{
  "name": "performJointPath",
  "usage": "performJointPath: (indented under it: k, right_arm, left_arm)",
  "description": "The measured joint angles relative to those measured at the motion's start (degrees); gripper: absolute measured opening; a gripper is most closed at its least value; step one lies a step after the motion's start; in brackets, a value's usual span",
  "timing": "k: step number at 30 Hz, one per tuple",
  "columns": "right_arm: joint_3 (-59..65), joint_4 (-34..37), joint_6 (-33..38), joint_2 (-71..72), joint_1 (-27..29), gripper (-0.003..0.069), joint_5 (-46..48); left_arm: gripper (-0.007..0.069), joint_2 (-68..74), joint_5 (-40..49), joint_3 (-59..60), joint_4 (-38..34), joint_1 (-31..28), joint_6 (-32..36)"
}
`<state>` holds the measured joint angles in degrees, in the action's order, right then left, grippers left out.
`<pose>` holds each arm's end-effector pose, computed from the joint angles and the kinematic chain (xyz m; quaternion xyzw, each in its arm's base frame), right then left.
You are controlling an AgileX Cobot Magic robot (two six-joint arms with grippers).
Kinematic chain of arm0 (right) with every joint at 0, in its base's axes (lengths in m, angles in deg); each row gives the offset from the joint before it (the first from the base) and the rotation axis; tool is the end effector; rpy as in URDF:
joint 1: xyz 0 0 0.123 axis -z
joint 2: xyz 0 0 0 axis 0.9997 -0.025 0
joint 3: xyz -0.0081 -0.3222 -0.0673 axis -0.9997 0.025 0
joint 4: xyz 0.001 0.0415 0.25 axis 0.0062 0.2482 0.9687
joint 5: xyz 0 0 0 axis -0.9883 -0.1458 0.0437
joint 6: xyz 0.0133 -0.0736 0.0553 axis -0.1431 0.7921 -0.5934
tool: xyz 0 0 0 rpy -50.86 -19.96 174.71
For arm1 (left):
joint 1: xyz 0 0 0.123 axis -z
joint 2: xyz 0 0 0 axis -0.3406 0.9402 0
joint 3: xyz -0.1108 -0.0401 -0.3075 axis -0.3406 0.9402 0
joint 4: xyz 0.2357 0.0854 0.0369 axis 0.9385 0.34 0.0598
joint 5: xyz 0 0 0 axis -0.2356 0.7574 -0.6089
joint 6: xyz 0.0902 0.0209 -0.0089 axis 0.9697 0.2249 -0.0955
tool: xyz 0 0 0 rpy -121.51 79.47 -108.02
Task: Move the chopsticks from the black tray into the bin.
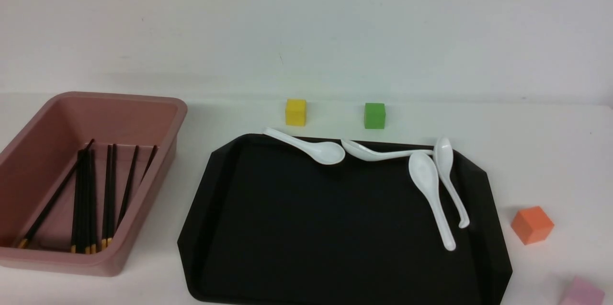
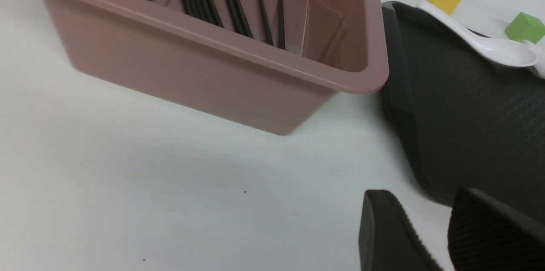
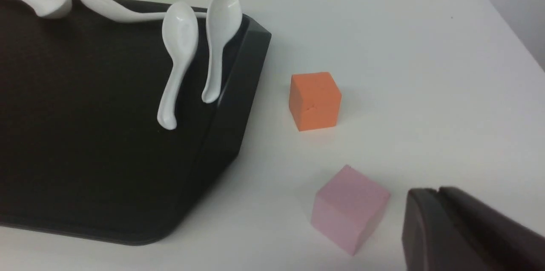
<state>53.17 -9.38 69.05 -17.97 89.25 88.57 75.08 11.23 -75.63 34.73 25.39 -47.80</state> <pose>0.0119 0.0004 0.1736 0.0011 0.8005 -0.0033 0.5993 0.0108 -0.0028 0.1675 -0.1092 0.8040 -0.1450 0.5663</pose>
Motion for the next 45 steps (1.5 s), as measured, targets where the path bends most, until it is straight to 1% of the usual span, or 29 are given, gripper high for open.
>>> performJointPath:
  k: [10,45]
  right_arm:
    - [0.00,0.00,0.00,0.00,0.00,0.0065,0.06]
    - [0.00,0.00,0.00,0.00,0.00,0.0094,0.10]
  left_arm:
    - [0.0238,0.00,0.00,0.00,0.00,0.00,0.00]
    - [0.0238,0.00,0.00,0.00,0.00,0.00,0.00]
